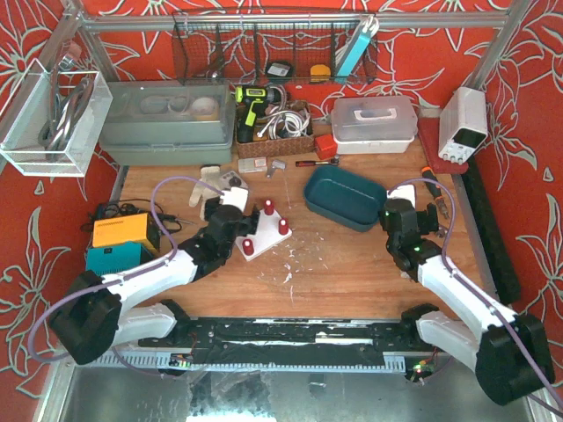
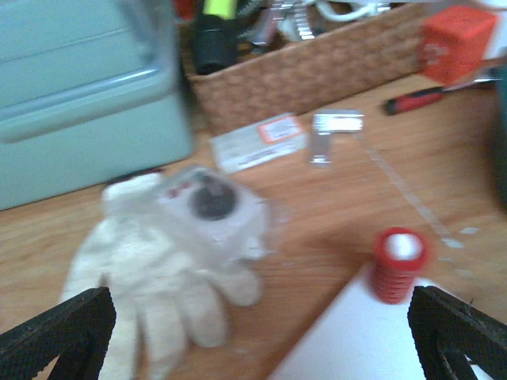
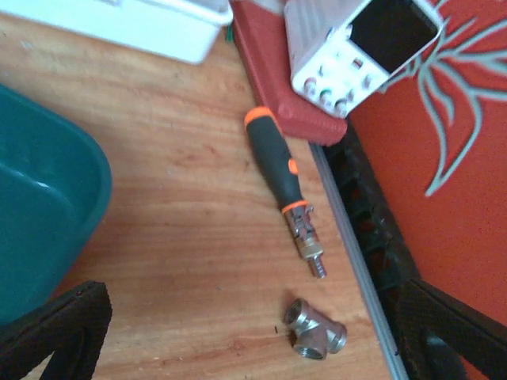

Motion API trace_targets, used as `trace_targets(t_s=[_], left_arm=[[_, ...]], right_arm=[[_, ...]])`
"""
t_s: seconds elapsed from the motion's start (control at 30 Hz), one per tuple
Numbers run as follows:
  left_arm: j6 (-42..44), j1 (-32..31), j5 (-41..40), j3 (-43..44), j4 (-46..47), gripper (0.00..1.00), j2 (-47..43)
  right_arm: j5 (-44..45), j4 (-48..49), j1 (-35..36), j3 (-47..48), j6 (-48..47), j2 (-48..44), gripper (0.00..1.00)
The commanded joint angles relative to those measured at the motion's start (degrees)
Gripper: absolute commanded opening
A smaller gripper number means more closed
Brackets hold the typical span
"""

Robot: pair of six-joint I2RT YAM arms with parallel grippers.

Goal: Install the large spring

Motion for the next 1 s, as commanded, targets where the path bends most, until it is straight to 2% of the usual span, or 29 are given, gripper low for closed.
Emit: trace_targets(t_s=[0.0,0.1,0.2,0.43,0.5,0.6,0.67,0.7,0.83,0.97], left_arm=[[5.49,8.38,-3.07,-5.66,16.14,1.00,-3.43],[3.96,14.44,-2.01,-8.22,17.94,1.00,-1.96],[4.34,18.80,2.45,-10.96,22.03,1.00,0.05],[4.09,24.81,9.78,-14.65,35.71,1.00,8.19],[5.90,25.42,10.66,-13.93,37.81,1.00,10.77],[5.23,26.65,10.20,-13.27,39.44,1.00,13.60],[4.91,26.94,9.69,-16.34,45.19,1.00,14.51],[5.08,26.91,9.82,-17.89,48.03,1.00,14.32],[5.05,26.82,9.89,-19.67,49.71,1.00,13.23],[4.72,26.89,10.05,-22.80,53.88,1.00,11.59]], right_arm=[[-5.49,12.82,-4.33,-2.95,0.62,5.19,0.99],[-6.50,19.34,-6.06,-4.98,0.61,9.20,0.99],[-9.06,27.00,-8.37,-7.07,0.55,13.12,0.99],[-17.02,37.84,-14.03,-5.99,0.61,23.27,0.99],[-19.76,39.13,-15.32,-5.04,1.47,26.63,0.99],[-21.35,39.15,-15.97,-5.39,1.62,26.09,0.99],[-22.51,40.33,-16.32,-6.78,1.57,25.34,0.99],[-23.42,42.81,-16.44,-8.15,1.44,25.00,0.99],[-22.97,52.30,-16.56,-12.76,1.54,25.97,0.99],[-22.92,52.39,-16.58,-12.86,1.47,26.38,0.99]])
